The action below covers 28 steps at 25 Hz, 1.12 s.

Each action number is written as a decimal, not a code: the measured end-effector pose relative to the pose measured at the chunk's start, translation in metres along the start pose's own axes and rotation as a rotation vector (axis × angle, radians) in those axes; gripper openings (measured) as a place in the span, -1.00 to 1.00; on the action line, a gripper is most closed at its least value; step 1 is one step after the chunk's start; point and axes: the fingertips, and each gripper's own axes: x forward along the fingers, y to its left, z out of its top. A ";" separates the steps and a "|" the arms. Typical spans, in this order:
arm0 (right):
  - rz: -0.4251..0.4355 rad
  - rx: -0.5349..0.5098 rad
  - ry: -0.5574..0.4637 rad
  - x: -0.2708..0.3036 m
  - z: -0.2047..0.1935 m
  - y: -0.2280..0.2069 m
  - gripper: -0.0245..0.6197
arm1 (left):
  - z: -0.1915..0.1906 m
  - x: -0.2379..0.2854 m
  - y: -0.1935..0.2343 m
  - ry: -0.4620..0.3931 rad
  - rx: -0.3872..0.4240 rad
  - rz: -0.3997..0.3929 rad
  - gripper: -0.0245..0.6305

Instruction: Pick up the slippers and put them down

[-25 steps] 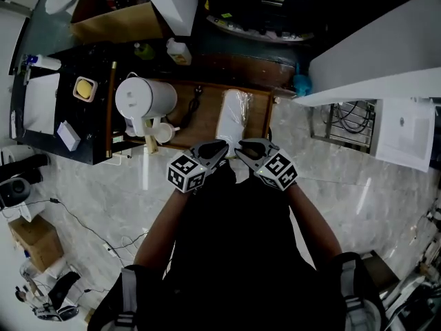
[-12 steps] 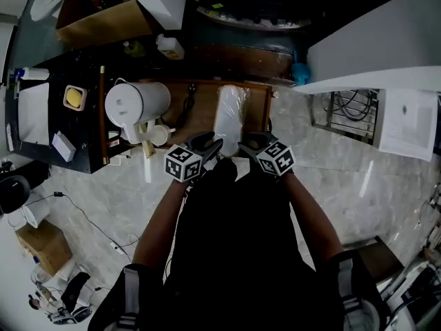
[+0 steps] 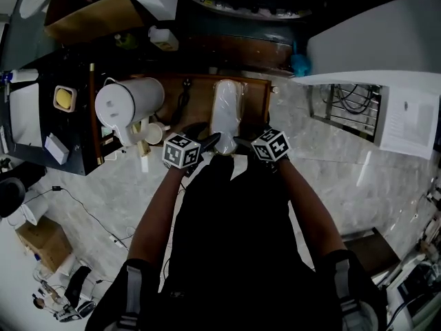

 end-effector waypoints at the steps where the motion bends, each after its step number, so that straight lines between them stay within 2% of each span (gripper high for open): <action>1: 0.012 -0.005 0.016 0.003 -0.001 0.001 -0.09 | -0.002 0.003 0.002 0.010 -0.003 -0.003 -0.12; 5: 0.030 -0.021 0.047 0.012 -0.001 0.001 -0.07 | -0.014 0.010 0.013 0.075 0.010 0.009 -0.12; 12: 0.025 -0.003 0.065 0.027 0.000 -0.001 -0.07 | -0.039 0.022 0.022 0.169 -0.029 -0.019 -0.07; 15: 0.034 -0.002 0.070 0.031 0.000 0.002 -0.07 | -0.043 0.028 0.018 0.177 -0.078 -0.053 -0.07; 19: 0.026 0.000 0.074 0.033 0.000 0.002 -0.07 | -0.044 0.034 0.014 0.196 -0.032 -0.041 -0.07; 23: 0.021 0.007 0.069 0.032 -0.001 0.002 -0.07 | -0.044 0.034 0.013 0.189 -0.049 -0.049 -0.07; 28: 0.008 -0.006 0.063 0.028 0.001 0.003 -0.07 | -0.039 0.030 0.008 0.177 -0.031 -0.049 -0.07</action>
